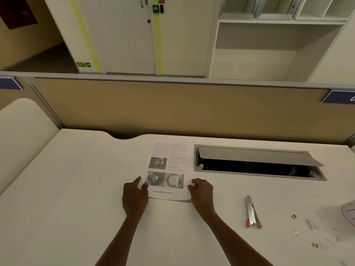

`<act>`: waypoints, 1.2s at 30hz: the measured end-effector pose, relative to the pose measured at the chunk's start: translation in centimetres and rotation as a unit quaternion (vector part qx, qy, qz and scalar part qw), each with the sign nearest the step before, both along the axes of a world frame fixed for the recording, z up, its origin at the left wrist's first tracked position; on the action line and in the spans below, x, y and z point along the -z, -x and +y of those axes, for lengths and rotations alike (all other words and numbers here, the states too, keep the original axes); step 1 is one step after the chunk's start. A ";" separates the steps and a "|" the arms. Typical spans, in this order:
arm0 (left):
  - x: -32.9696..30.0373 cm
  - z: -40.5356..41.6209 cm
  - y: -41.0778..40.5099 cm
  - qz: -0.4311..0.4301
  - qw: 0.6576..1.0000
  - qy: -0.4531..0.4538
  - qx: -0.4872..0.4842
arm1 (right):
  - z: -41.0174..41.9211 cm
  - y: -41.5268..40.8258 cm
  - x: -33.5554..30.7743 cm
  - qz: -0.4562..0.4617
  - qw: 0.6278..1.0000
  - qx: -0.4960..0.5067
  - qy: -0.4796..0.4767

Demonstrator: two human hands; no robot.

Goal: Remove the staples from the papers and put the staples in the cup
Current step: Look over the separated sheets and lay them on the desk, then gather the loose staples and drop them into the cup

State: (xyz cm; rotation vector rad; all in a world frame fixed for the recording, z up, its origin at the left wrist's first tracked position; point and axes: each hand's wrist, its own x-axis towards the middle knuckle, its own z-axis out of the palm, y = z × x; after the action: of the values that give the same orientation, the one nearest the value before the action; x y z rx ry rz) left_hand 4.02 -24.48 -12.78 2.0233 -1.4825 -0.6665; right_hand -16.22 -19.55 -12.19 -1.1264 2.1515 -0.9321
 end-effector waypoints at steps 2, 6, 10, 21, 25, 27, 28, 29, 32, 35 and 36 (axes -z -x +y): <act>0.1 0.0 -0.2 -0.004 1.000 -0.001 0.012 | 0.2 -0.1 0.0 0.020 1.000 -0.004 0.010; 0.1 0.3 -0.7 0.012 1.000 -0.001 0.003 | 1.0 -0.1 -0.9 0.026 0.999 -0.003 0.032; -0.3 2.5 -0.9 0.028 0.999 -0.014 -0.043 | 2.9 0.9 -2.0 -0.023 0.999 -0.007 0.026; -1.2 14.1 2.1 0.172 0.984 -0.017 -0.045 | 14.4 5.6 -5.3 -0.077 0.991 0.082 0.074; -2.8 17.4 4.3 0.209 0.978 -0.005 -0.007 | 19.1 6.1 -5.2 -0.063 0.992 0.082 0.067; -3.8 18.9 5.4 0.215 0.976 0.006 0.014 | 21.2 6.4 -5.1 -0.055 0.994 0.077 0.059; -4.4 19.8 6.0 0.218 0.975 0.013 0.029 | 22.5 6.6 -5.2 -0.048 0.995 0.072 0.059; -4.7 20.2 6.4 0.217 0.975 0.017 0.042 | 23.1 6.8 -5.1 -0.040 0.995 0.067 0.055; -5.5 21.6 7.7 0.220 0.972 0.027 0.080 | 24.9 8.0 -4.9 -0.035 0.996 0.069 0.050; -5.9 22.9 9.5 0.216 0.968 0.044 0.121 | 26.2 9.8 -5.1 -0.031 0.995 0.075 0.051; -6.0 23.3 10.2 0.215 0.966 0.045 0.136 | 26.6 10.5 -5.2 -0.033 0.995 0.077 0.054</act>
State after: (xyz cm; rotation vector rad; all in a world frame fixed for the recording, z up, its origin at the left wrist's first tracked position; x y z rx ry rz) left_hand -6.23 -1.19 -6.79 1.4942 -1.4984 -1.0523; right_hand -26.69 7.08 -7.00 -0.9762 2.1803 -1.1489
